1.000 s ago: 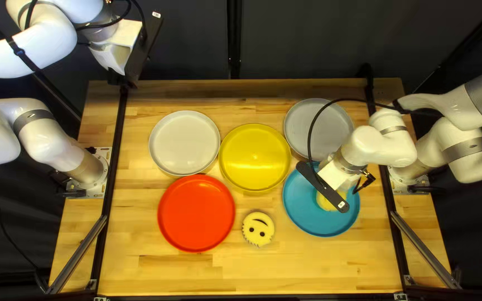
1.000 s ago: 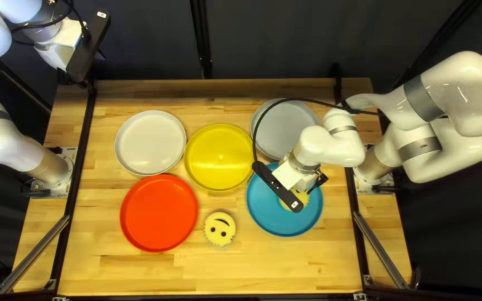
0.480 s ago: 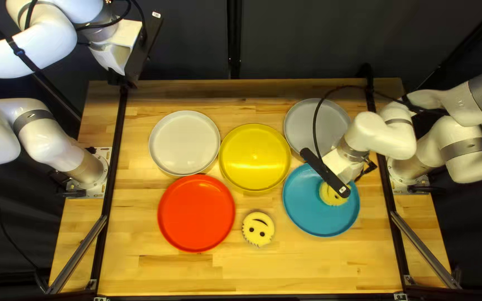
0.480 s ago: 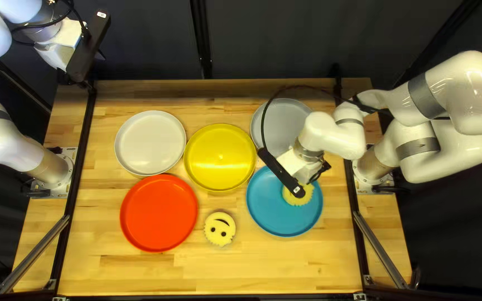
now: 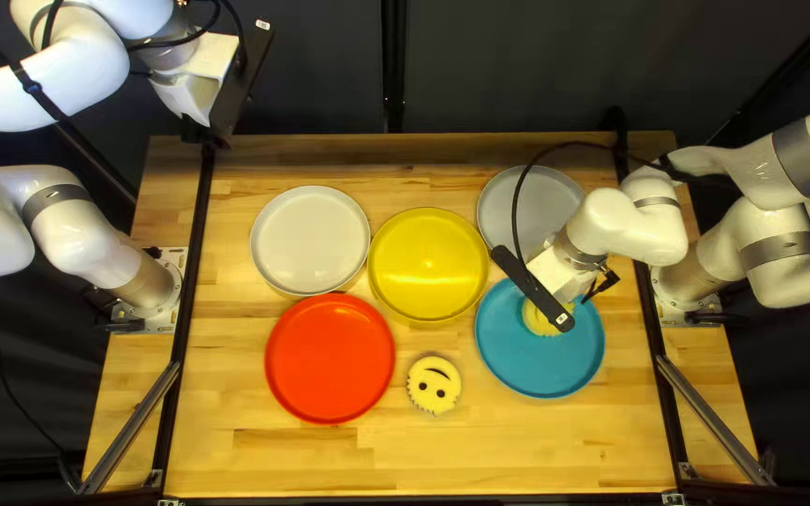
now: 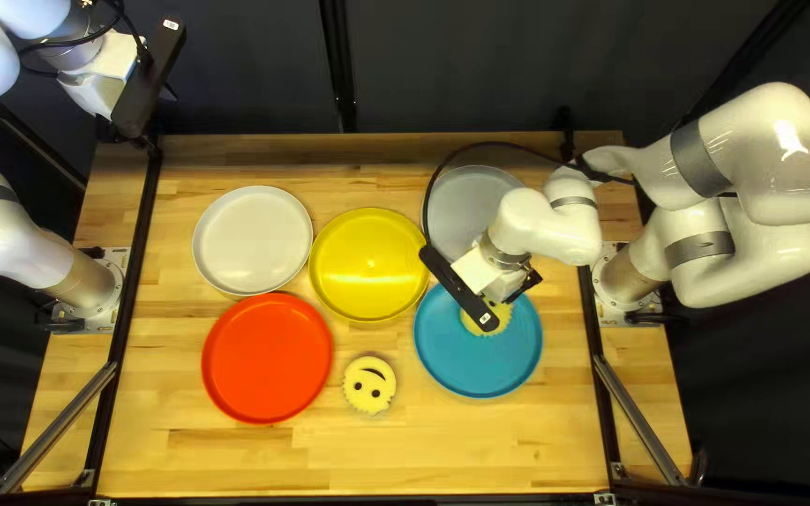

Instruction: Pick up sponge and scrub the plate

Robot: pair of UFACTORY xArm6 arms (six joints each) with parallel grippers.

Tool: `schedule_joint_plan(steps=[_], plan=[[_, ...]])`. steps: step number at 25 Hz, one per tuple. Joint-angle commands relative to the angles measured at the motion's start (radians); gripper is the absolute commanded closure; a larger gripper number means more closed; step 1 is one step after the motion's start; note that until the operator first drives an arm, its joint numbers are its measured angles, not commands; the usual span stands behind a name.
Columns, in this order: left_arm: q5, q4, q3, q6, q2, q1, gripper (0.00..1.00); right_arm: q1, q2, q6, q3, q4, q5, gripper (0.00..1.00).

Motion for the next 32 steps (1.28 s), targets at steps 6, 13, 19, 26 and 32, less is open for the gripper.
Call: schedule_joint_plan(steps=[6,13,19,26,32], plan=[[0.000,0.000,0.000,0.000,0.000,0.000,0.00,0.112,0.008,0.085,-0.011,0.026,0.017,1.00],[0.000,0.000,0.000,0.000,0.000,0.000,0.00,-0.043,0.103,-0.077,-0.084,0.062,0.028,1.00],[0.000,0.000,0.000,0.000,0.000,0.000,0.00,-0.171,0.187,-0.164,-0.174,0.074,0.073,1.00],[0.000,0.000,0.000,0.000,0.000,0.000,0.00,-0.196,0.221,-0.154,-0.227,0.102,0.126,1.00],[0.000,0.000,0.000,0.000,0.000,0.000,0.00,-0.059,0.230,0.013,-0.275,0.083,0.150,1.00]])
